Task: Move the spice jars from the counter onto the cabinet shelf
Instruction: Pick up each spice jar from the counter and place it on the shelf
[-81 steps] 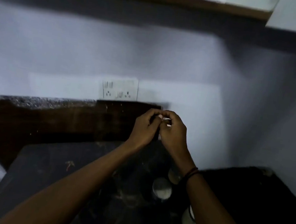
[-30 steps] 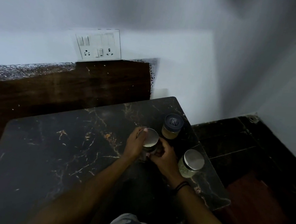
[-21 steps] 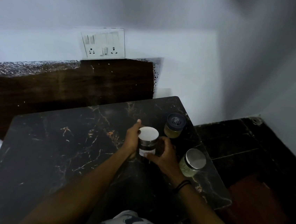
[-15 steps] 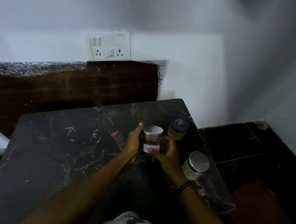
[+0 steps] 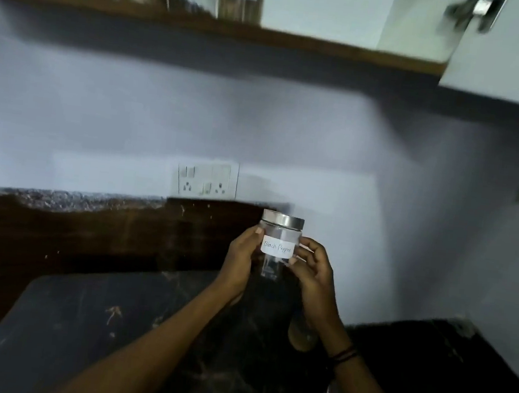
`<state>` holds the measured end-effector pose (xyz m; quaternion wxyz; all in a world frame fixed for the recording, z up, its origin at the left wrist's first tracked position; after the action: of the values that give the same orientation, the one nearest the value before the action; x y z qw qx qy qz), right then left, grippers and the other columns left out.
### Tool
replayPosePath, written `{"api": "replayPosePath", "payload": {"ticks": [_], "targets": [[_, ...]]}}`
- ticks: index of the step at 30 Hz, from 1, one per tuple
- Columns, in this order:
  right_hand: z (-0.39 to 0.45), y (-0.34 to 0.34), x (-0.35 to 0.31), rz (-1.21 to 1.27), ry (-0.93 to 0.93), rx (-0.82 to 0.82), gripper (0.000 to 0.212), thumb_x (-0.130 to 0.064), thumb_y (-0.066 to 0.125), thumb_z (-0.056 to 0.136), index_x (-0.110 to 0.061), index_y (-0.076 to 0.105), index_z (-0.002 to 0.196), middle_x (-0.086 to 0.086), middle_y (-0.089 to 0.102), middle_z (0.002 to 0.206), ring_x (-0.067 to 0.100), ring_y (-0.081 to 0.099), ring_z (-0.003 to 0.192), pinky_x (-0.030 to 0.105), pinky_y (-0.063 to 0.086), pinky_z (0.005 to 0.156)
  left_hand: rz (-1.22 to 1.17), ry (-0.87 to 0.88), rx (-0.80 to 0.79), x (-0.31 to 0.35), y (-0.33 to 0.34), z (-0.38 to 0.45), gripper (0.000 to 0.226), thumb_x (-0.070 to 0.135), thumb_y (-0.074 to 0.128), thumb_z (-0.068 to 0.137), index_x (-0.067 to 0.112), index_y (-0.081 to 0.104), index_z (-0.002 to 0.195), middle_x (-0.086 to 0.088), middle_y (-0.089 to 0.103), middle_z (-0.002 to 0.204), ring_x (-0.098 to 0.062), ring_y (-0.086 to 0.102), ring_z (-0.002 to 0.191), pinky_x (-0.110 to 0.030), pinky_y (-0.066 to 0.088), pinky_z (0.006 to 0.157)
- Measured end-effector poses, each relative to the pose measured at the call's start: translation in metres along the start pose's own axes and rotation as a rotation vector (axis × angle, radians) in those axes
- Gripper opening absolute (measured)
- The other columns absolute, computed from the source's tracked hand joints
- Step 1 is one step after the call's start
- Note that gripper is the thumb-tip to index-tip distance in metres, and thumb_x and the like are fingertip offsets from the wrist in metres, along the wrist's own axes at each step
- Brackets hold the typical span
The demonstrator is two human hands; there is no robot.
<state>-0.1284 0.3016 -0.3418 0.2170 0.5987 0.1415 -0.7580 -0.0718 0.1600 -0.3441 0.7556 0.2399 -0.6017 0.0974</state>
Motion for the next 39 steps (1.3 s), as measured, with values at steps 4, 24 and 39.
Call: {"api": "replayPosePath", "payload": {"ticks": [4, 24, 39], "targets": [[0.044, 0.003, -0.087, 0.002, -0.166, -0.01, 0.037, -0.016, 0.064, 0.087, -0.027, 0.056, 0.121, -0.002, 0.068, 0.121, 0.01, 0.066, 0.109, 0.025, 0.056, 0.083, -0.022, 0.15, -0.01, 0.086, 0.024, 0.038, 0.036, 0.035, 0.044, 0.103, 0.012, 0.068, 0.116, -0.01, 0.076, 0.105, -0.019, 0.073, 0.091, -0.025, 0.058, 0.069], [0.147, 0.033, -0.326, -0.188, -0.699, 0.266, 0.017, -0.023, 0.056, 0.095, -0.025, 0.061, 0.112, -0.01, 0.067, 0.106, 0.0, 0.063, 0.085, 0.012, 0.048, 0.067, 0.268, 0.717, 0.338, 0.353, 0.067, 0.097, 0.027, 0.044, 0.064, 0.092, 0.018, 0.064, 0.099, 0.003, 0.071, 0.097, -0.009, 0.066, 0.091, -0.018, 0.049, 0.07], [0.26, 0.076, -0.33, -0.734, -0.362, 0.086, 0.039, -0.014, 0.067, 0.086, -0.001, 0.051, 0.119, 0.017, 0.06, 0.122, 0.033, 0.058, 0.111, 0.041, 0.051, 0.09, 0.909, 0.488, 0.33, 0.362, 0.05, 0.185, 0.025, 0.01, 0.049, 0.094, -0.006, 0.058, 0.111, -0.024, 0.059, 0.12, -0.038, 0.057, 0.112, -0.045, 0.049, 0.095]]}}
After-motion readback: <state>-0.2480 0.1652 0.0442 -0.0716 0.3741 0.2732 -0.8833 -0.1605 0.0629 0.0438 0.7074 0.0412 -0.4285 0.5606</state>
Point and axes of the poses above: each hand's wrist, its own z-axis towards the middle knuckle, its own y-axis out of the palm, x = y × z, the point moved 4 cm from there along z, towards the middle knuckle
